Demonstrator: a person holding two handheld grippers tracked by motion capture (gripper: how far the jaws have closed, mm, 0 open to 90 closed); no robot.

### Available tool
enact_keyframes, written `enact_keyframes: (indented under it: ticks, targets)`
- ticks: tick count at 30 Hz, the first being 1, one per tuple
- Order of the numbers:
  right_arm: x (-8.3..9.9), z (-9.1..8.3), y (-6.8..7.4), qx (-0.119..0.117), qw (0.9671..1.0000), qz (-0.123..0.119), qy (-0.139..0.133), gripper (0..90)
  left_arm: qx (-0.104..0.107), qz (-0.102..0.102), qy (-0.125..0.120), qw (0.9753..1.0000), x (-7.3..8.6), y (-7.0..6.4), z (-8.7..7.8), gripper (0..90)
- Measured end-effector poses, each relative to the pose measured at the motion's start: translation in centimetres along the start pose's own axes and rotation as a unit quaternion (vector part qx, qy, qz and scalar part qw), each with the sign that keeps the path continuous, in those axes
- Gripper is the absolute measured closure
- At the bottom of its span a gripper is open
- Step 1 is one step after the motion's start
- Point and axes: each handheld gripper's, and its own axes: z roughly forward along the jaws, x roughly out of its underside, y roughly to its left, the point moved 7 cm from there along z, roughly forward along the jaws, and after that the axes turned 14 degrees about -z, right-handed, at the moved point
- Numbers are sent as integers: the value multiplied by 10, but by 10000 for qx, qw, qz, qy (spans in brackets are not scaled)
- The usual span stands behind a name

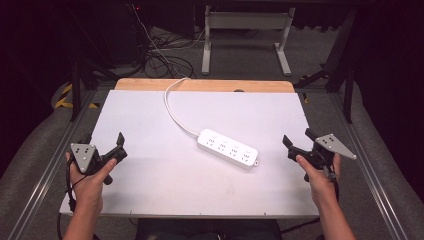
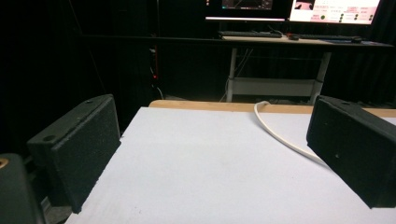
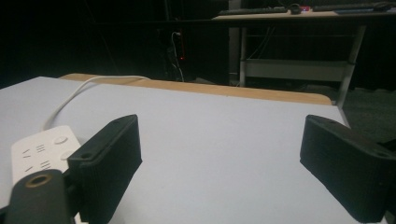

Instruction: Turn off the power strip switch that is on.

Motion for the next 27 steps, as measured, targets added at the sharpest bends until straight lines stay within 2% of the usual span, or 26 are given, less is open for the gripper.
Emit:
enact_keyframes:
  ticks: [3,9,15,16,17,18,19,21,23,24,27]
  targets:
    - [-3,1,-3,38,10000,88,-28,207,31,57,16,10000,1,-3,1,35]
    - [-11,-1,-1,-109,9996,-201,-177,438,52,165,65,9998,3,-6,3,34]
    - [-20,-1,5,-242,9986,-368,-284,779,45,172,53,9998,3,-5,3,34]
    - [-20,-1,5,-242,9986,-368,-284,779,43,182,57,9998,3,-5,3,34]
    - [-25,-2,8,-328,9981,-431,-302,900,42,191,56,9998,4,-5,3,35]
    - [-25,-2,8,-328,9981,-431,-302,900,54,188,63,9998,4,-6,3,35]
    - [-28,-1,12,-441,9968,-590,-306,900,64,202,66,9998,4,-6,3,35]
    - [-29,0,15,-600,9961,-620,-186,900,58,244,90,9996,5,-6,3,35]
    - [-30,1,16,-643,9958,-629,-158,900,74,239,88,9996,5,-7,4,35]
    - [-32,2,18,-755,9953,-604,-85,900,68,251,88,9996,5,-7,4,35]
    - [-39,5,19,-813,9948,-606,-54,900,48,264,82,9996,5,-7,4,35]
